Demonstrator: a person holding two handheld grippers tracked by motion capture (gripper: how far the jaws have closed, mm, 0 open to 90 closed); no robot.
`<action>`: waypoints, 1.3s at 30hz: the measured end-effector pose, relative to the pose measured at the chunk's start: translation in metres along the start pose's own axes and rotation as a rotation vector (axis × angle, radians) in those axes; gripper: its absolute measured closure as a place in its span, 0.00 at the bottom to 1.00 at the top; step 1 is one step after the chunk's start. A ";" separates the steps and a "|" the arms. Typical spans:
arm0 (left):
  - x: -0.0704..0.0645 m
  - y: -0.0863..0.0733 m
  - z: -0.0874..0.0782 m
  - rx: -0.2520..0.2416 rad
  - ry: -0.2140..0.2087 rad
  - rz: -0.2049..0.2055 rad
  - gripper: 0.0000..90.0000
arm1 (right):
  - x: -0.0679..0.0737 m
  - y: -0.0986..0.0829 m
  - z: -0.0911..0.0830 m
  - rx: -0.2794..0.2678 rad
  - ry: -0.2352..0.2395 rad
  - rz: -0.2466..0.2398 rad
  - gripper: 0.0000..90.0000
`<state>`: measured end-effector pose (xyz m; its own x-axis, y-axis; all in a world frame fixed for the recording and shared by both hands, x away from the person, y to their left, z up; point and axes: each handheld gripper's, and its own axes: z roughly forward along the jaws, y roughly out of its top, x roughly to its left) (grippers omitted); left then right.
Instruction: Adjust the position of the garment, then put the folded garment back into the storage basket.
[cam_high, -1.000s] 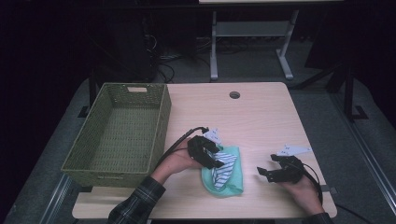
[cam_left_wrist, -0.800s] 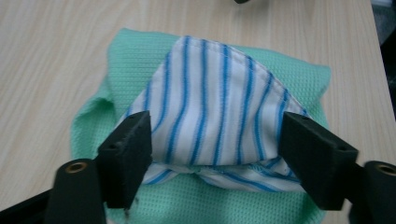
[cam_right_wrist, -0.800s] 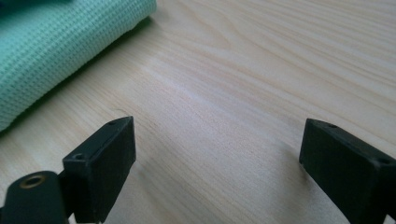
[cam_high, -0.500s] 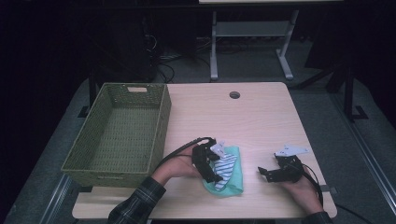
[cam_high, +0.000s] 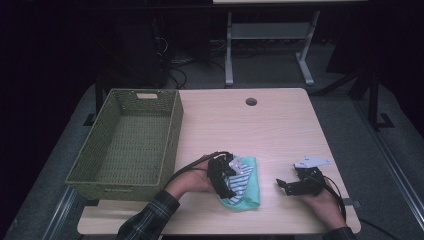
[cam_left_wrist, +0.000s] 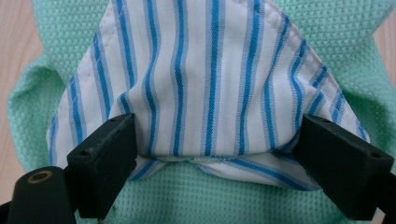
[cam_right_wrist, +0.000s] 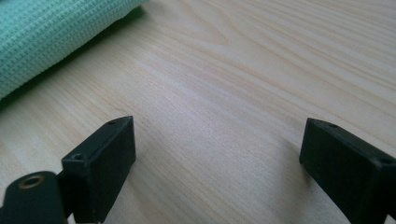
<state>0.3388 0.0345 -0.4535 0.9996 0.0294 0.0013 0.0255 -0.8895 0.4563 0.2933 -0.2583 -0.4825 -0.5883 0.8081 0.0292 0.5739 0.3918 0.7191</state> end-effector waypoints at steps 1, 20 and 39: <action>0.001 0.000 0.000 0.000 -0.004 -0.004 0.14 | 0.000 0.000 0.000 0.000 0.000 0.000 0.11; -0.004 0.004 -0.007 -0.005 -0.020 -0.002 0.70 | 0.000 0.000 0.000 0.000 -0.001 0.001 0.11; 0.002 0.004 -0.008 -0.035 -0.038 -0.102 0.82 | 0.000 0.000 0.000 0.001 -0.001 0.001 0.11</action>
<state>0.3410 0.0350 -0.4444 0.9917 0.1005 -0.0802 0.1269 -0.8665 0.4829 0.2931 -0.2579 -0.4825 -0.5871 0.8090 0.0296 0.5750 0.3910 0.7187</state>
